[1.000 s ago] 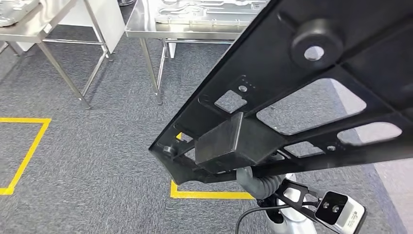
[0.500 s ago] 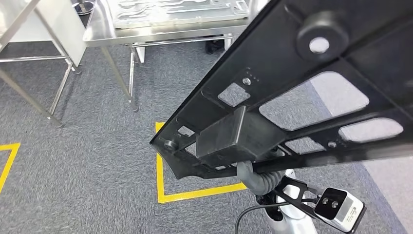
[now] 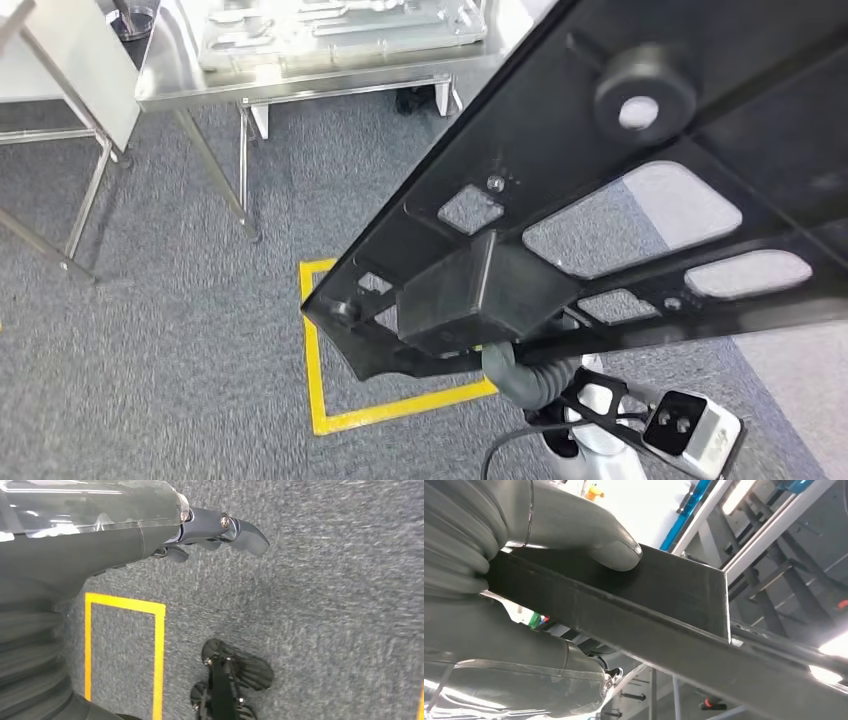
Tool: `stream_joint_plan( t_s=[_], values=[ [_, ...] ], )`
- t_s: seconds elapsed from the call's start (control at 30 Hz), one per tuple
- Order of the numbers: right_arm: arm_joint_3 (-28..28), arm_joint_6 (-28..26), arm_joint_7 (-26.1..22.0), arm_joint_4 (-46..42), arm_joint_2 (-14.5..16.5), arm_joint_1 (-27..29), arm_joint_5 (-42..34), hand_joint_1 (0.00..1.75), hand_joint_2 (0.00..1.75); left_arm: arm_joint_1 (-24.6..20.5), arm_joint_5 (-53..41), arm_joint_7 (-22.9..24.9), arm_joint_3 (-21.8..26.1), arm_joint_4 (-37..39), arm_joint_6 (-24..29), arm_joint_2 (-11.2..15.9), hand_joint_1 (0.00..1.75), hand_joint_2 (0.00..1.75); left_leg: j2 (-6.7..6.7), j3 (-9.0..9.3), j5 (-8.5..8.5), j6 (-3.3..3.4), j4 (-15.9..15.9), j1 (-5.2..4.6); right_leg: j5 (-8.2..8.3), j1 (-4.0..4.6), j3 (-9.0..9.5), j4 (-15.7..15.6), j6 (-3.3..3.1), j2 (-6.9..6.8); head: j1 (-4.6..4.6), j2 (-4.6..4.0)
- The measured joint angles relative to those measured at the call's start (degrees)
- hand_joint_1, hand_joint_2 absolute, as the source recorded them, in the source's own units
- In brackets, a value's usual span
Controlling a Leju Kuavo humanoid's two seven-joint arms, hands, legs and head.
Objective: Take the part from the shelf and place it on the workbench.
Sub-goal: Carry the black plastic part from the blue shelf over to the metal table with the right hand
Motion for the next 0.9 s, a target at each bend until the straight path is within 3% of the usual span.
stream_joint_plan(
  t_s=[0.03,0.1,0.17,0.2,0.23,0.3,0.33,0.37,0.47,0.53,0.6,0.67,0.7,0.73,0.8,0.83,0.9],
  values=[
    [-0.09,0.02,0.0,-0.01,0.02,0.01,0.01,1.43,1.75,-0.01,-0.04,0.0,0.0,0.0,0.04,0.01,0.0,1.75,-0.02,0.62,-0.11,0.15,-0.21,0.07,-0.78,-0.12,-1.66,2.84,0.29,-0.08,0.0,0.0],
    [-0.33,0.1,-0.01,-0.01,0.05,0.24,-0.01,1.43,1.75,-0.02,-0.1,0.01,0.0,0.0,0.16,0.02,0.0,1.75,-0.03,1.51,-0.72,0.3,-0.35,0.07,-3.28,-0.35,-6.81,10.21,0.87,-0.17,0.0,0.0],
    [-0.57,0.27,-0.01,-0.02,0.06,0.59,-0.02,1.43,1.75,0.05,-0.09,0.07,0.01,0.0,0.28,0.02,0.0,1.75,-0.11,2.64,-1.71,0.22,-0.36,0.08,-5.01,-0.53,-10.77,13.63,1.06,-0.25,0.0,0.0],
    [-0.66,0.44,-0.01,-0.03,0.07,0.74,-0.02,1.43,1.75,0.08,-0.04,0.11,0.03,0.0,0.32,0.02,0.0,1.75,-0.17,3.44,-2.34,0.14,-0.36,0.08,-4.39,-0.56,-11.37,12.49,0.93,-0.29,0.0,0.0],
    [-0.71,0.6,-0.01,-0.07,0.07,0.86,-0.01,1.43,1.75,0.09,0.0,0.15,0.05,0.0,0.36,0.02,0.0,1.75,-0.23,4.35,-3.04,0.03,-0.37,0.07,-2.34,-0.54,-11.05,9.51,0.68,-0.32,0.0,0.0],
    [-0.8,0.81,-0.02,-0.1,0.08,1.14,0.01,1.43,1.75,0.1,0.08,0.18,0.14,0.01,0.4,-0.04,0.0,1.75,-0.35,5.81,-4.5,-0.33,-0.4,0.02,4.18,-0.25,-9.71,2.39,-0.09,-0.39,0.01,0.0],
    [-0.88,0.83,-0.02,-0.13,0.09,1.28,0.07,1.43,1.75,0.05,0.09,0.16,0.18,0.01,0.44,-0.08,0.0,1.75,-0.39,6.22,-5.15,-0.65,-0.47,-0.04,6.56,-0.02,-9.28,0.24,-0.48,-0.36,0.0,0.0],
    [-0.98,0.82,-0.01,-0.16,0.14,1.38,0.14,1.43,1.75,0.01,0.09,0.14,0.21,0.01,0.5,-0.09,0.0,1.75,-0.41,6.6,-5.6,-1.01,-0.63,-0.08,7.84,0.16,-9.18,-0.74,-0.86,-0.29,0.02,0.0],
    [-1.26,0.81,0.01,-0.45,0.52,1.49,0.26,1.43,1.75,-0.16,0.1,0.02,0.25,-0.02,0.73,-0.02,0.0,1.75,-0.36,7.35,-5.65,-1.95,-0.34,-0.1,7.35,0.09,-8.16,-1.44,-1.89,-0.02,0.05,0.0],
    [-1.38,0.84,0.01,-0.57,0.84,1.49,0.26,1.43,1.75,-0.26,0.09,-0.01,0.26,-0.02,0.78,-0.03,0.0,1.75,-0.37,5.09,-6.23,-2.31,4.19,-0.05,6.84,-0.08,-6.85,-2.16,-2.53,-0.01,0.03,0.0],
    [-1.45,0.87,0.01,-0.58,1.02,1.52,0.26,1.43,1.75,-0.27,0.08,-0.01,0.27,-0.02,0.78,-0.02,0.0,1.75,-0.38,0.33,-8.8,-2.74,11.53,-0.03,6.23,0.01,-6.11,-2.37,-2.94,0.01,0.03,0.0],
    [-1.51,0.88,0.01,-0.57,1.05,1.66,0.27,1.43,1.75,-0.17,0.14,-0.07,0.28,-0.02,0.78,0.01,0.0,1.75,-0.38,-3.84,-11.11,-2.97,15.88,-0.02,5.62,0.15,-5.53,-2.36,-3.07,0.19,0.03,0.0],
    [-1.55,0.89,0.01,-0.57,1.05,1.74,0.27,1.43,1.75,-0.13,0.18,-0.11,0.3,-0.02,0.76,0.02,0.0,1.75,-0.37,-4.79,-10.62,-2.92,15.64,-0.03,5.33,0.22,-5.15,-2.35,-3.09,0.3,0.03,0.0],
    [-1.58,0.9,0.01,-0.56,1.05,1.81,0.27,1.43,1.75,-0.11,0.22,-0.16,0.3,-0.02,0.75,0.02,0.0,1.75,-0.37,-4.84,-8.7,-2.78,13.61,-0.03,5.05,0.29,-4.71,-2.34,-3.06,0.38,0.02,0.0],
    [-1.62,0.91,0.01,-0.56,1.07,1.89,0.27,1.43,1.75,-0.12,0.25,-0.25,0.31,-0.02,0.73,0.07,0.0,1.75,-0.39,-3.16,-3.09,-2.18,6.55,-0.15,4.62,0.41,-3.87,-2.33,-2.92,0.45,0.03,0.0],
    [-1.63,0.91,0.01,-0.56,1.07,1.89,0.28,1.43,1.75,-0.16,0.25,-0.33,0.31,-0.02,0.71,0.11,0.0,1.75,-0.39,-2.44,-1.67,-1.87,3.66,-0.33,4.52,0.45,-3.64,-2.31,-2.77,0.48,0.03,0.0],
    [-1.66,0.9,0.01,-0.54,1.11,1.92,0.32,1.43,1.75,-0.18,0.24,-0.5,0.31,-0.02,0.61,0.2,0.0,1.75,-0.43,-2.04,-0.74,-1.19,1.32,-0.7,4.41,0.49,-3.58,-2.28,-2.22,0.51,0.04,0.0]
  ],
)
